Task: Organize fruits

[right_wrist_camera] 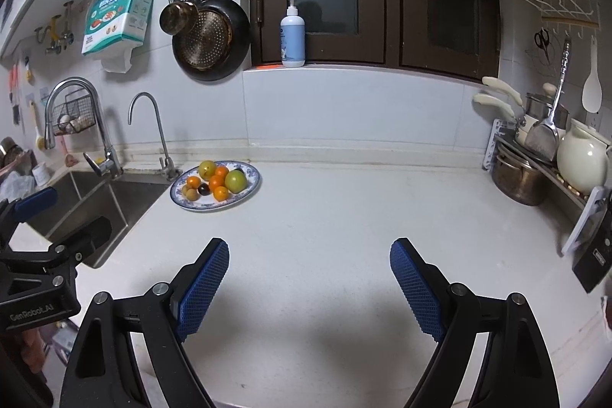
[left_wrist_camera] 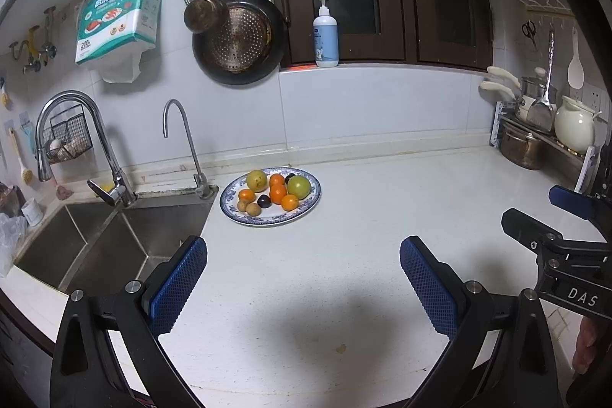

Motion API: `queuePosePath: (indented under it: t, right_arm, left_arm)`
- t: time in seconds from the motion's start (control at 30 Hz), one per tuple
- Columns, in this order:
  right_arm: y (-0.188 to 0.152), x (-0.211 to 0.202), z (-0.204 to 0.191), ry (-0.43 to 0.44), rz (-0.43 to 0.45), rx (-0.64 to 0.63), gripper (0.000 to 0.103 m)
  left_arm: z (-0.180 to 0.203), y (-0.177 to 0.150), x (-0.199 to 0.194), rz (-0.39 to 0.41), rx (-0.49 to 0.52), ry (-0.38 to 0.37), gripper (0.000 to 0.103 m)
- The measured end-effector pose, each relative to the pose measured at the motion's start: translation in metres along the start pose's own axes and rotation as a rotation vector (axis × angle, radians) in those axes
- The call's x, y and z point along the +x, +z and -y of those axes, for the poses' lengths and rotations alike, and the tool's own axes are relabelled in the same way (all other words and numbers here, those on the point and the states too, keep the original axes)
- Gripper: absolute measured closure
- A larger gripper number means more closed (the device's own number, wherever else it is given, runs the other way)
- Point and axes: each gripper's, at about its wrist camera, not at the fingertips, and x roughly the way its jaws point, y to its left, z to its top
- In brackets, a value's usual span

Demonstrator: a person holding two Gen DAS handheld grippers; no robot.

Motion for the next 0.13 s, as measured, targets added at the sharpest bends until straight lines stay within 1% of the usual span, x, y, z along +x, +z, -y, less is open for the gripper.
queuePosePath:
  t: [0.13]
  right_arm:
    - [0.0000,0.0025,0.0014,-0.006,-0.005,0.003,0.016]
  left_arm:
    - [0.0006,0.0012,0.0050,-0.007,0.003,-0.005,0.000]
